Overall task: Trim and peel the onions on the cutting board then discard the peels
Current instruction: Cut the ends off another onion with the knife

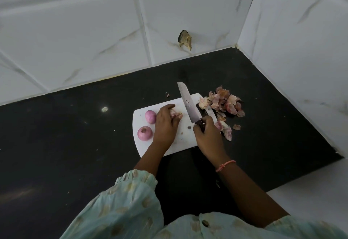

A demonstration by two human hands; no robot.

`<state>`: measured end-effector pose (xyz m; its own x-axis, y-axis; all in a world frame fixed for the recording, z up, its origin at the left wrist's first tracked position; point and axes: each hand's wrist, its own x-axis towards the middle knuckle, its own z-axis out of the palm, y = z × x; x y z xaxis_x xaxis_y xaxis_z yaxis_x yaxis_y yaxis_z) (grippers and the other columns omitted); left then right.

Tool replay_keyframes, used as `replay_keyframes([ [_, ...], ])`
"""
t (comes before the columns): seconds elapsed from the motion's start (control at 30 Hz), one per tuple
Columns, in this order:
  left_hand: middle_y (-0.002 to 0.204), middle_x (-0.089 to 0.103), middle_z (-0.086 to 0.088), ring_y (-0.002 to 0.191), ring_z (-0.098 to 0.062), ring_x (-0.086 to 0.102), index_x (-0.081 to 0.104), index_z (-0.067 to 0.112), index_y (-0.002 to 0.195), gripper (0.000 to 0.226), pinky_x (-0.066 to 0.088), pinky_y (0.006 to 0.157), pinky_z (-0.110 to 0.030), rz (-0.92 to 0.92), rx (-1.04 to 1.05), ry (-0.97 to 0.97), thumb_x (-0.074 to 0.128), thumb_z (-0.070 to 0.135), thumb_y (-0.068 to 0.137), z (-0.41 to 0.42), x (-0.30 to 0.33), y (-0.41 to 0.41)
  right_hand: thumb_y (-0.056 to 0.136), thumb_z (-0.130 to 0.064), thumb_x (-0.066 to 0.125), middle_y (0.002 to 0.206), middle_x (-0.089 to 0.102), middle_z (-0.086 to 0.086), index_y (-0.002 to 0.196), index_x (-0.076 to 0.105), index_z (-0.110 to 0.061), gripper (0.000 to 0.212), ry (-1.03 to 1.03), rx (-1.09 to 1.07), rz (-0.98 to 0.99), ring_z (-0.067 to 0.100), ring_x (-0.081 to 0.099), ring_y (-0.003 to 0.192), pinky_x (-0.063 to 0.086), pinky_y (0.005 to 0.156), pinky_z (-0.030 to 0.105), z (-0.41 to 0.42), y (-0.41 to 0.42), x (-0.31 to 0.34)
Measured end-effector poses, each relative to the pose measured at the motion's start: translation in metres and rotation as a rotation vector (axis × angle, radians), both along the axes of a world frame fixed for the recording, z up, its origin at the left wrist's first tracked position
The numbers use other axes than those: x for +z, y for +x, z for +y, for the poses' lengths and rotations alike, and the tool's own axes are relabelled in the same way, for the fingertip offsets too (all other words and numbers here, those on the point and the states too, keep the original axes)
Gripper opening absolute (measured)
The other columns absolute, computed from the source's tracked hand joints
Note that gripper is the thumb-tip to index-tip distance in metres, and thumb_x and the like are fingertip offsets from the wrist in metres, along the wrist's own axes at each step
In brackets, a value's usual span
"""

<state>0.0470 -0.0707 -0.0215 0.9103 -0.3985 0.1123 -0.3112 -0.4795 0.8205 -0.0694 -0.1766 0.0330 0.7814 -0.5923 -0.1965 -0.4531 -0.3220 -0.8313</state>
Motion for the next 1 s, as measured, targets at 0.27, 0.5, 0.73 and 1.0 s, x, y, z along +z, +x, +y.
replay_keyframes([
  [0.27,0.15,0.043,-0.006,0.135,-0.021,0.047,0.039,0.014,0.148,0.054,0.041,0.114,-0.039,0.062,0.007,-0.02,0.059,0.013,0.097,0.017,-0.003,-0.007,0.101,-0.025,0.046,0.082,0.059,0.002,0.109,0.044,-0.013,0.015,-0.219,0.169,0.026,0.024,0.062,0.077,0.046,0.062,0.036,0.011,0.003,0.007],
  [0.5,0.13,0.061,0.0,0.112,-0.006,0.061,0.043,0.015,0.146,0.056,0.048,0.1,-0.017,0.126,0.036,-0.11,0.064,0.006,0.095,0.022,0.001,-0.01,0.101,-0.032,0.043,0.085,0.065,0.005,0.106,0.037,-0.015,0.018,-0.359,0.242,0.086,0.023,0.063,0.072,0.049,0.056,0.037,0.023,0.007,0.009],
  [0.73,0.12,0.058,0.007,0.098,0.022,0.054,0.046,0.009,0.142,0.05,0.037,0.086,0.003,0.092,0.067,-0.078,0.061,0.003,0.095,0.02,-0.001,-0.013,0.104,-0.031,0.035,0.092,0.066,0.005,0.112,0.041,-0.011,0.022,-0.523,0.284,0.242,0.025,0.067,0.083,0.036,0.058,0.031,0.032,0.014,0.01],
  [1.0,0.119,0.068,0.001,0.105,-0.006,0.066,0.053,0.017,0.132,0.038,0.051,0.094,-0.019,0.112,0.064,-0.153,0.062,0.009,0.096,0.018,0.001,-0.015,0.103,-0.018,0.029,0.106,0.066,0.01,0.123,0.044,-0.01,0.026,-0.636,0.297,0.394,0.028,0.066,0.095,0.036,0.064,0.032,0.044,0.035,0.027],
])
